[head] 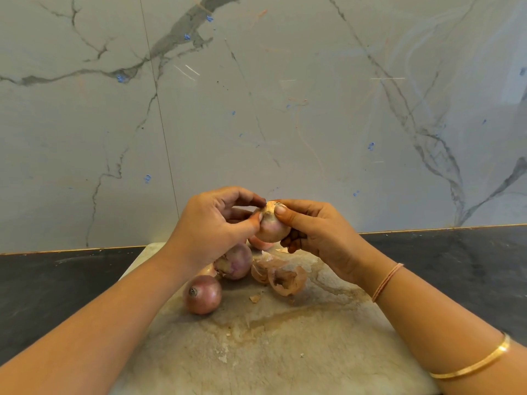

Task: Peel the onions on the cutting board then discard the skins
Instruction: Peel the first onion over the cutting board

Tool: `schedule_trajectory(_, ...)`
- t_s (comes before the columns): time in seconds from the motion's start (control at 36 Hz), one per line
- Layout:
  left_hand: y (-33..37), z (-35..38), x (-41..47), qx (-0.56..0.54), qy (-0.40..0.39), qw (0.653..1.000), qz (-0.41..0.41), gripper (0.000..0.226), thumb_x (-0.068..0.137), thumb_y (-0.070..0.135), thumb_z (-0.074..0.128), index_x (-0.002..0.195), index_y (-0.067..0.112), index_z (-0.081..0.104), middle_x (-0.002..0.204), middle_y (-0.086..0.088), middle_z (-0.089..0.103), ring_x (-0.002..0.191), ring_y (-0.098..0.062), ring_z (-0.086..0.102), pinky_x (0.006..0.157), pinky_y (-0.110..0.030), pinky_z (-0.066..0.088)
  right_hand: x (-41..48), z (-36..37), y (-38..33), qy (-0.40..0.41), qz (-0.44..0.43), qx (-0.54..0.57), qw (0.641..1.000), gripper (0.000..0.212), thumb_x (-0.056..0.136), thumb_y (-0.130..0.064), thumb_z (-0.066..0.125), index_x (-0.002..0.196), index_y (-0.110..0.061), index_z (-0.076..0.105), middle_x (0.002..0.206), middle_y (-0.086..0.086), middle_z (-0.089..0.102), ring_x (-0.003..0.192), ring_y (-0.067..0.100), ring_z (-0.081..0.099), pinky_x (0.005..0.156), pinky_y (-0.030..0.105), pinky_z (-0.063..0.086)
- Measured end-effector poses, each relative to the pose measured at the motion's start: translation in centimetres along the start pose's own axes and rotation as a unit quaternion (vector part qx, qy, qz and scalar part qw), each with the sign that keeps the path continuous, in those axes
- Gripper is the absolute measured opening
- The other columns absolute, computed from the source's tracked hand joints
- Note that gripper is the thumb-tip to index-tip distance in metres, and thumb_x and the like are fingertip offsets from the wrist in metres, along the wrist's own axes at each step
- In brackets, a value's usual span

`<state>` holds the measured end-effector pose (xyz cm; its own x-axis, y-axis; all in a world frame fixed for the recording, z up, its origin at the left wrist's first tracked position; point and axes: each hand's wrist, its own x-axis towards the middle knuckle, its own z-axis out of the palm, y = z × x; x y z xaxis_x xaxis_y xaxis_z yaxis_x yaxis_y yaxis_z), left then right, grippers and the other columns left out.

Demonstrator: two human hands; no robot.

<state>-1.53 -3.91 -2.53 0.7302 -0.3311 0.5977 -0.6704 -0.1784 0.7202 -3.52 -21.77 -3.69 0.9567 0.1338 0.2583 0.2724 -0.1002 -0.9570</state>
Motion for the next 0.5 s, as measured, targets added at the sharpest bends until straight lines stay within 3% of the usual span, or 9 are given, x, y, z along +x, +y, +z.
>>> schedule_trajectory(0.31,-0.55,-0.15,0.19,0.145,0.056,0.985,0.078,0.025,0.082,0.003,0.069,0.086,0.027,0.069,0.085,0.015,0.070,0.080,0.001,0.068,0.073,-0.012,0.053,0.03,0.43,0.35,-0.018,-0.002,-0.015,1.000,0.032,0.095,-0.024,0.057,0.123,-0.010,0.065,0.089,0.009,0.068,0.064,0.012,0.058,0.059,0.022,0.048)
schedule_trajectory(0.39,-0.58,0.11,0.05,0.127,0.056,0.987,0.080,0.015,0.084,0.006,0.065,0.090,0.017,0.071,0.085,0.010,0.072,0.081,-0.001,0.068,0.071,-0.013,0.053,0.06,0.28,0.20,-0.007,0.000,-0.009,1.000,0.032,0.096,-0.025,0.056,0.121,-0.008,0.064,0.086,0.009,0.066,0.063,0.013,0.057,0.059,0.023,0.049)
schedule_trajectory(0.5,-0.49,0.07,-0.13,0.086,0.013,0.993,0.085,0.018,0.082,0.006,0.066,0.097,0.016,0.069,0.092,0.007,0.072,0.087,-0.003,0.069,0.074,-0.016,0.054,0.09,0.03,-0.05,0.003,0.001,0.000,1.000,0.023,0.095,-0.027,0.057,0.113,-0.012,0.060,0.084,0.011,0.064,0.064,0.016,0.059,0.060,0.026,0.051)
